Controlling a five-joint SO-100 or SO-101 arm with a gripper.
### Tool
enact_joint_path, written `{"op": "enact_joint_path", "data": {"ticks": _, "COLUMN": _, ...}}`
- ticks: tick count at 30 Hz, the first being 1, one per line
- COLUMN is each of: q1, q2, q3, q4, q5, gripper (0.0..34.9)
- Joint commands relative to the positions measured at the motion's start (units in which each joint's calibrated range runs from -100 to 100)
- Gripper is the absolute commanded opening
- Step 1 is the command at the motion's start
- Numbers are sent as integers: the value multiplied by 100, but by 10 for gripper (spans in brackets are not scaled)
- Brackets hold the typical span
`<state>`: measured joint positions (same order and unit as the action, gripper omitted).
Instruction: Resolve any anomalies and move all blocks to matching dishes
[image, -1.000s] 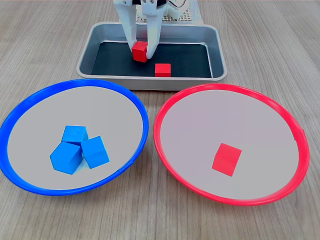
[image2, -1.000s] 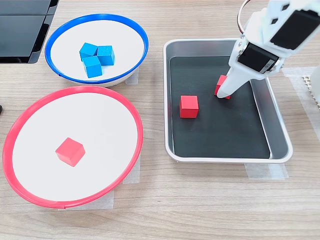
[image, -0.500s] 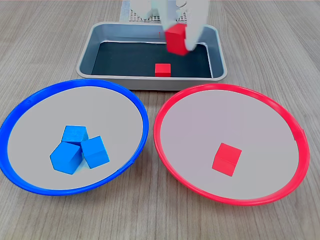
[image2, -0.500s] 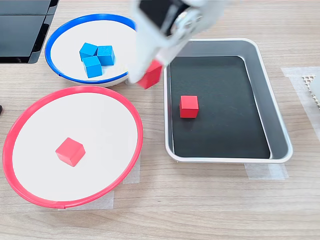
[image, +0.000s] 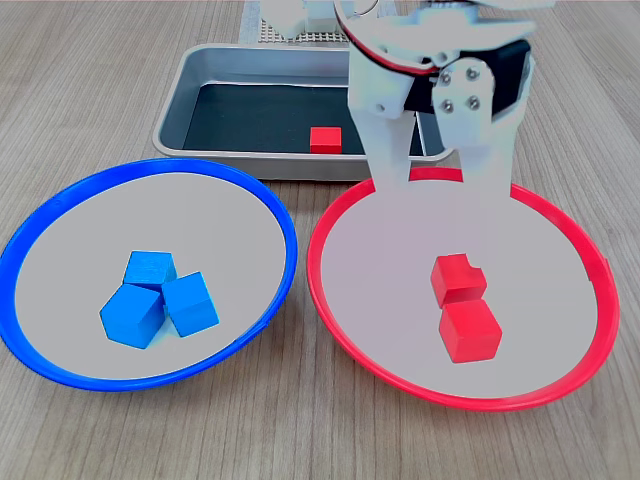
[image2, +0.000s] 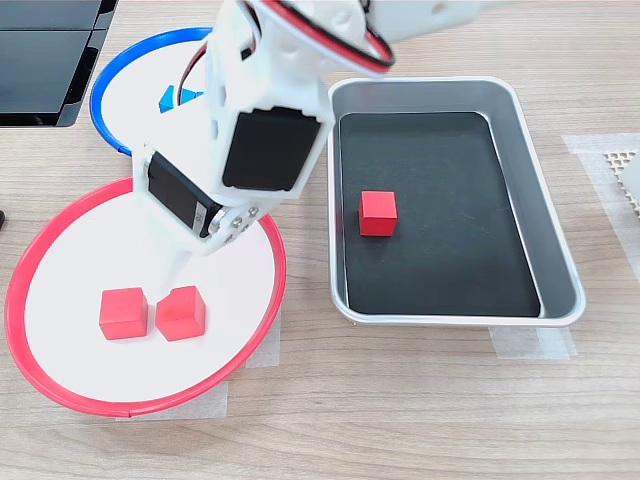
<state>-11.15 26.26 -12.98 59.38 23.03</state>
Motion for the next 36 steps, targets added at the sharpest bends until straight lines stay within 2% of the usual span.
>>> {"op": "enact_joint_path", "data": {"ticks": 1, "q1": 94, "q2": -711, "q3": 219, "q4": 207, "q5": 44, "gripper": 174}}
{"op": "enact_joint_path", "data": {"ticks": 3, "q1": 169, "q2": -1163, "q3": 419, "q4": 603, "q5": 176, "gripper": 116}}
{"op": "enact_joint_path", "data": {"ticks": 4, "q1": 226, "q2": -1402, "q3": 556, "q4": 810, "q5": 259, "gripper": 105}}
{"op": "enact_joint_path", "data": {"ticks": 5, "q1": 301, "q2": -1717, "q3": 747, "q4": 1049, "q5": 400, "gripper": 76}}
{"op": "enact_joint_path", "data": {"ticks": 6, "q1": 386, "q2": -1999, "q3": 938, "q4": 1231, "q5": 513, "gripper": 26}}
{"op": "enact_joint_path", "data": {"ticks": 8, "q1": 630, "q2": -2621, "q3": 1539, "q4": 1445, "q5": 811, "gripper": 14}}
{"op": "enact_joint_path", "data": {"ticks": 12, "q1": 1317, "q2": -3850, "q3": 3387, "q4": 991, "q5": 1636, "gripper": 106}}
{"op": "enact_joint_path", "data": {"ticks": 15, "q1": 1675, "q2": -4233, "q3": 4507, "q4": 331, "q5": 2042, "gripper": 133}}
{"op": "enact_joint_path", "data": {"ticks": 20, "q1": 1826, "q2": -4259, "q3": 5399, "q4": -181, "q5": 2462, "gripper": 217}}
{"op": "enact_joint_path", "data": {"ticks": 29, "q1": 1299, "q2": -3875, "q3": 5535, "q4": -527, "q5": 2330, "gripper": 212}}
{"op": "enact_joint_path", "data": {"ticks": 36, "q1": 1167, "q2": -3474, "q3": 5563, "q4": -758, "q5": 2432, "gripper": 194}}
